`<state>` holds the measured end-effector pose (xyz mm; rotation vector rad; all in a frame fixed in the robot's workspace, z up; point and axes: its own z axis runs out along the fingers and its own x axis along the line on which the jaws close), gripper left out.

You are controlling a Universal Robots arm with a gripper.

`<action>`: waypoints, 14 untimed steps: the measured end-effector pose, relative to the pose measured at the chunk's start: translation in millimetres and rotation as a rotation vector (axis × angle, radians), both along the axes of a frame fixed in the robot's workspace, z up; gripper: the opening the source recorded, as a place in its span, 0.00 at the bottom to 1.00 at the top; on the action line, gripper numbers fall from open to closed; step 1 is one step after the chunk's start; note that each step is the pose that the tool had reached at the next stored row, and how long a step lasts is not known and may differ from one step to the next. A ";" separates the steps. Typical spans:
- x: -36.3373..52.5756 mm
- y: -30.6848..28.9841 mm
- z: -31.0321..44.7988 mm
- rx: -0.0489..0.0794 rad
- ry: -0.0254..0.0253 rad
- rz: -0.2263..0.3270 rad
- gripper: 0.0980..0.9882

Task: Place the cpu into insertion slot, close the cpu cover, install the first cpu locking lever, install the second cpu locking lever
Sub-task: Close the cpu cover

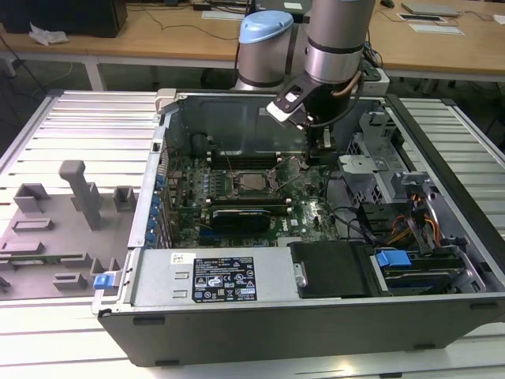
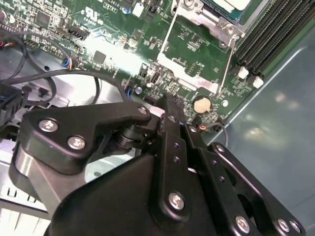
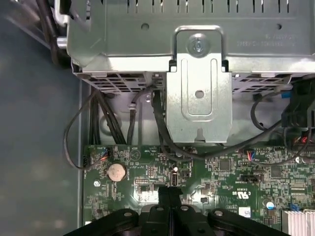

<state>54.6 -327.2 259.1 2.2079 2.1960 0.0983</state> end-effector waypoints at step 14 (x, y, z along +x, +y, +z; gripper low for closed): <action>0.5 0.1 -12.4 0.012 0.0551 -0.001 0.01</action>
